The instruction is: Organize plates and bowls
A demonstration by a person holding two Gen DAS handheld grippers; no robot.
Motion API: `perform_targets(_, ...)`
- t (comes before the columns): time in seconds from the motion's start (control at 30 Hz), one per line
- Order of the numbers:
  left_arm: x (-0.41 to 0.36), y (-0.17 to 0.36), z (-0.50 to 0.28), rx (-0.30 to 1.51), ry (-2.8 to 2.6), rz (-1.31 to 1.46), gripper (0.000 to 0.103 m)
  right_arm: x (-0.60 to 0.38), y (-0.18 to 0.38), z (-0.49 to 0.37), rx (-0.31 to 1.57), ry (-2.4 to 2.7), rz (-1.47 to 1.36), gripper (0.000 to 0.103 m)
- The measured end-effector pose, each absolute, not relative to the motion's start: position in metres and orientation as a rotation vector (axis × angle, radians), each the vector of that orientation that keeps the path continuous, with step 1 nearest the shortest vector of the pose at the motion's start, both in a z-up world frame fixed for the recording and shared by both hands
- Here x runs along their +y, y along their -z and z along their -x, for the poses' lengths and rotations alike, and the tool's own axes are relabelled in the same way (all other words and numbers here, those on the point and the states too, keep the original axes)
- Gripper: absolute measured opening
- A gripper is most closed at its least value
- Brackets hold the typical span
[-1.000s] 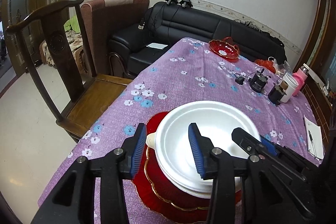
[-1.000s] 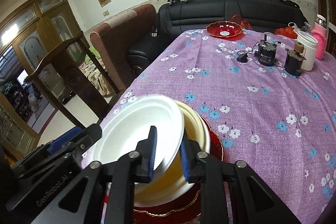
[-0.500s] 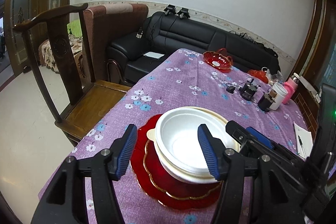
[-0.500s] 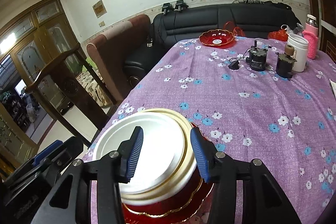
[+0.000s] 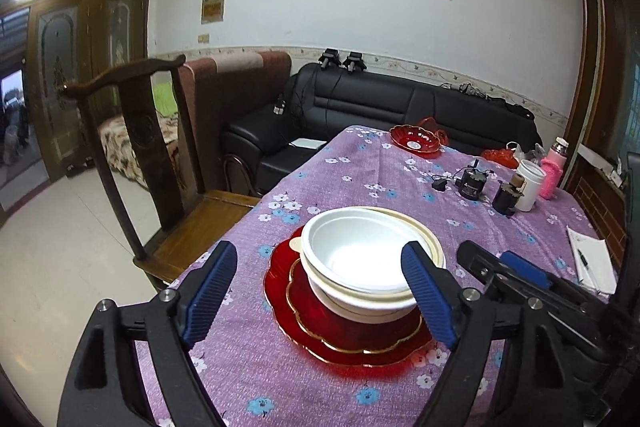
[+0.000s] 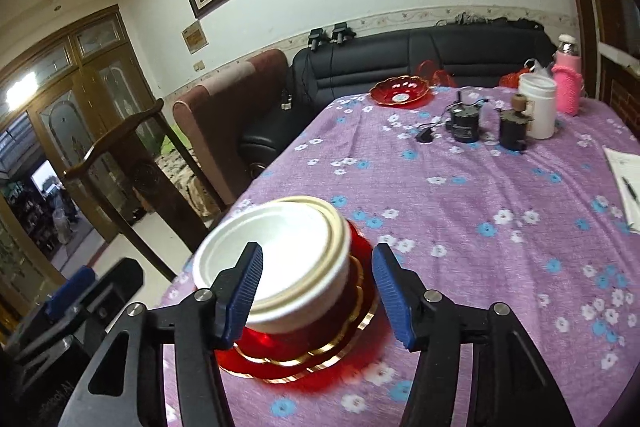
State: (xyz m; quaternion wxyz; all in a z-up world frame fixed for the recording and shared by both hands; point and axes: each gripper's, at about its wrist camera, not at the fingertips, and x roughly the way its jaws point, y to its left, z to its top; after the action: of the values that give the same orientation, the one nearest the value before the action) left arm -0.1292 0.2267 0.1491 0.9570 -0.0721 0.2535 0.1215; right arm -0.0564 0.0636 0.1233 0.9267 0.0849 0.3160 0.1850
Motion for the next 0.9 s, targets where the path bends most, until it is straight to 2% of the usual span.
perform_targets(0.47, 0.198, -0.145, 0.171, 0.412, -0.294, 0.11, 0.097, 0.012, -0.105, 0.091, 0.655, -0.321, -0.283, 0.065)
perform_targets(0.9, 0.185, -0.137, 0.197, 0.371, -0.293, 0.134, 0.099, -0.008, -0.093, 0.125, 0.637, -0.272, -0.286, 0.065)
